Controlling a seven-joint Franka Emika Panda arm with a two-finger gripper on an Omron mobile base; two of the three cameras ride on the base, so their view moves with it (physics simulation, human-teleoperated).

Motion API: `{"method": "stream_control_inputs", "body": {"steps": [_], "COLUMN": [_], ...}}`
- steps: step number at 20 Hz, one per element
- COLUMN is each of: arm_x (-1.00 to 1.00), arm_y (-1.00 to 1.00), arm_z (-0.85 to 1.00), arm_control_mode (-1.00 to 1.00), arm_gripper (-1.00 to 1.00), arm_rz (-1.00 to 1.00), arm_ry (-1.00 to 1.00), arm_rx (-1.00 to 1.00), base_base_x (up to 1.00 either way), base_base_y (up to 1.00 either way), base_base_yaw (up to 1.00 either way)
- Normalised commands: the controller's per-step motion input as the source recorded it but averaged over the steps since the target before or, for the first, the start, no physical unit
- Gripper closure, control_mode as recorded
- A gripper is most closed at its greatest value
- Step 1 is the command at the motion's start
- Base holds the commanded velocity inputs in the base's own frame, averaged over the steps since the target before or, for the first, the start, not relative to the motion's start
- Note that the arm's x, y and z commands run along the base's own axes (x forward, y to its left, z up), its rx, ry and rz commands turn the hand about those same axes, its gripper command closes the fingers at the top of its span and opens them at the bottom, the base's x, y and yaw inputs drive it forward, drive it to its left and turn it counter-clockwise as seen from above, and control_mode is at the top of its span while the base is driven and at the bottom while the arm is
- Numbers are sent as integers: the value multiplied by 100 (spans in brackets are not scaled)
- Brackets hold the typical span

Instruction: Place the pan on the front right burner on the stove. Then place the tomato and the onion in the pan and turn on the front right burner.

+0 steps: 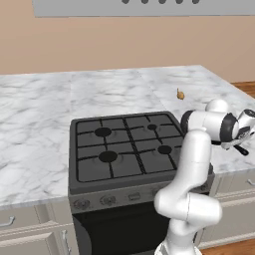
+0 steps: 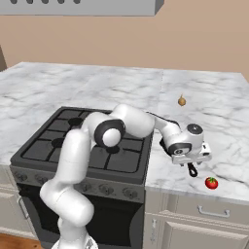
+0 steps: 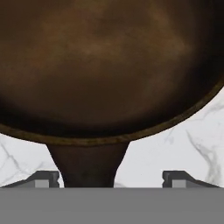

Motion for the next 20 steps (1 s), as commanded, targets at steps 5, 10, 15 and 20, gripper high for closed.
{"method": "stream_control_inputs", "body": {"steps": [5, 10, 15, 20], "arm_x": [1, -8, -21, -26], "arm_y": [0, 0, 0, 2], "arm_z": [-15, -4, 7, 23], "arm_control_mode": [-100, -100, -100, -100], "arm_gripper": [100, 100, 100, 100], "arm_rz": [0, 0, -1, 0], "arm_ry": [0, -7, -10, -7], "arm_rx": [-7, 0, 5, 2], "base_base_x": [0, 0, 0, 0], "base_base_y": [0, 0, 0, 0], "base_base_yaw": [0, 0, 0, 0]}}
